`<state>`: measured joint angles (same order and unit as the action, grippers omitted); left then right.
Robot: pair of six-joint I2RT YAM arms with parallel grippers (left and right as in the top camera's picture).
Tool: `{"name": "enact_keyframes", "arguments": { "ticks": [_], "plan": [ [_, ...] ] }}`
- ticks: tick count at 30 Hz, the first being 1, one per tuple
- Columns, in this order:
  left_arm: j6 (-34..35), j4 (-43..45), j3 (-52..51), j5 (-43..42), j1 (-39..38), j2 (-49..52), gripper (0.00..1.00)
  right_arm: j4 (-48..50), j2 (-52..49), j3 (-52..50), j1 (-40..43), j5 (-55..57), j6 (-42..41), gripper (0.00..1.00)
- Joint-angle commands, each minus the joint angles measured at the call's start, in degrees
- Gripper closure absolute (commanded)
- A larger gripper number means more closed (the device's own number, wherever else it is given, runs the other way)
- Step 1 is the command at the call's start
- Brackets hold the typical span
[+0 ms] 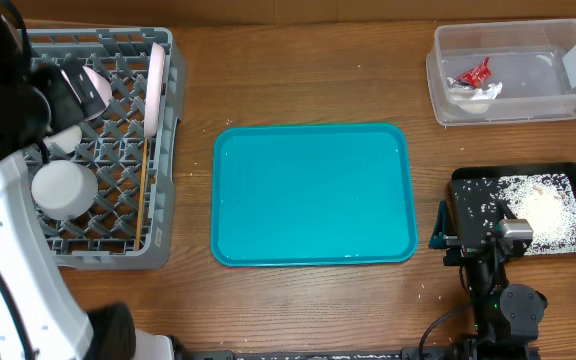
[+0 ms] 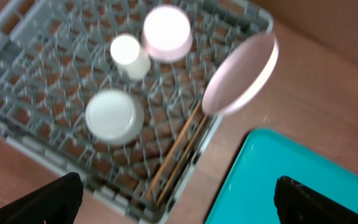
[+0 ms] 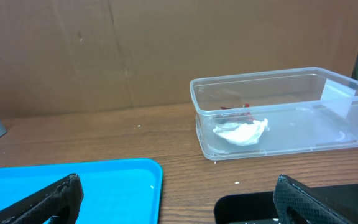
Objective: Sort waste into correct bins and load items into the dishwasher
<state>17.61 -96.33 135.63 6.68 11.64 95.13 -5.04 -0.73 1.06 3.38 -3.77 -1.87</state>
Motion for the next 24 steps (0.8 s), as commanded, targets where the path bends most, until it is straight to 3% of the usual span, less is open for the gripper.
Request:
{"name": "enact_keyframes", "arguments": {
  "ticks": [1,10,24],
  "plan": [
    [-0.9,2.1,-11.2,-1.4,-1.2,-6.0,0.00,0.4,0.6,-0.6,0.2,0.5,0.2,0.00],
    [-1.7,22.1,-42.2,-5.5,-4.0,-28.3,0.00,0.4,0.6,-0.6,0.2,0.5,0.2,0.00],
    [-10.6,57.4,-93.3,-18.4,-8.0,-62.5,0.00,0.4,0.6,-0.6,0.2,0.5,0.2,0.00]
  ]
}}
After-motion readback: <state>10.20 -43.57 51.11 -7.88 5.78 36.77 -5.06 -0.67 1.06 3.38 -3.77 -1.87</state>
